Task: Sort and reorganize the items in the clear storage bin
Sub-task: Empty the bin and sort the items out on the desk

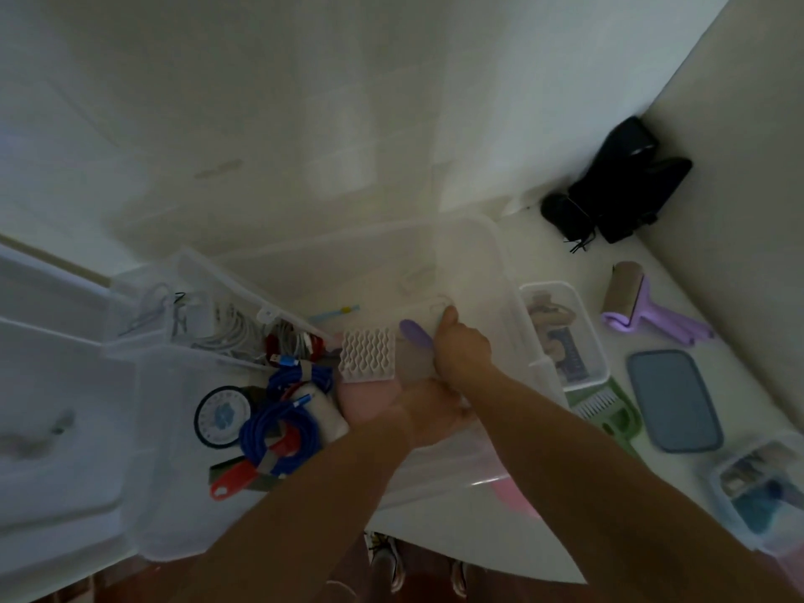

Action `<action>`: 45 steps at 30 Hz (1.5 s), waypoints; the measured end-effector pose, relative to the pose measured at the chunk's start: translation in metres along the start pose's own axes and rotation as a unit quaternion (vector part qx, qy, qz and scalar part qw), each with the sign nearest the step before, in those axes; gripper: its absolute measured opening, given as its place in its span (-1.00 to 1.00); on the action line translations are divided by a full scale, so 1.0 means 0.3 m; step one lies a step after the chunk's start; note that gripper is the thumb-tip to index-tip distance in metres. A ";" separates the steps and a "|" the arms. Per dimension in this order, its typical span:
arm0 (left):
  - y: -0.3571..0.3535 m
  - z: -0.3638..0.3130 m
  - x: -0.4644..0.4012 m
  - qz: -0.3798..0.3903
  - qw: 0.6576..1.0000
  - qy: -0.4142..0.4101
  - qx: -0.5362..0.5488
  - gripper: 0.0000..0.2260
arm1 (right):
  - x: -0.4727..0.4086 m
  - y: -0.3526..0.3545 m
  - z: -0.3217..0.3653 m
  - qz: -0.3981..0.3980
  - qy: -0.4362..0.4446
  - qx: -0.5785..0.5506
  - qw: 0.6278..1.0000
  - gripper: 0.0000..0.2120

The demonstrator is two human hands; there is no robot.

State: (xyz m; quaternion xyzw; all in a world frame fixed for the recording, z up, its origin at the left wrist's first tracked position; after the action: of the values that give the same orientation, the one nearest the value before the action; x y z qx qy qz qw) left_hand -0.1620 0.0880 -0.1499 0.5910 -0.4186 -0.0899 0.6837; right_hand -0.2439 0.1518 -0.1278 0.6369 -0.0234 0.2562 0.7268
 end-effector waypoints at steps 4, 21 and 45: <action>0.097 0.013 0.094 -0.110 0.990 0.020 0.088 -0.84 | -0.015 -0.006 0.002 0.013 -0.040 -0.065 0.997 -0.57; 0.400 -0.016 0.351 -0.235 0.252 0.288 0.894 -0.73 | 0.291 0.463 -0.002 0.015 0.018 -0.623 0.782 -0.74; 0.722 -0.681 -0.143 -0.202 0.600 0.183 0.752 -0.62 | 0.803 0.408 -0.682 -0.218 -0.140 -0.827 0.499 -0.80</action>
State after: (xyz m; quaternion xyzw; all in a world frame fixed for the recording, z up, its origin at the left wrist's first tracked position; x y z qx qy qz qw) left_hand -0.1310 0.3260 0.0315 0.9699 -0.0740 0.2306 0.0246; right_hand -0.1441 0.4333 0.0325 -0.2421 -0.1862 -0.1385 0.9421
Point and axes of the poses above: each hand's wrist, its own x-axis away from the middle knuckle, its own y-axis out of the back of the hand, z = x × y, the point moved 1 cm from there along -x, towards the middle knuckle, and after that the axes turned 7 degrees about y, right-handed, at the moved point
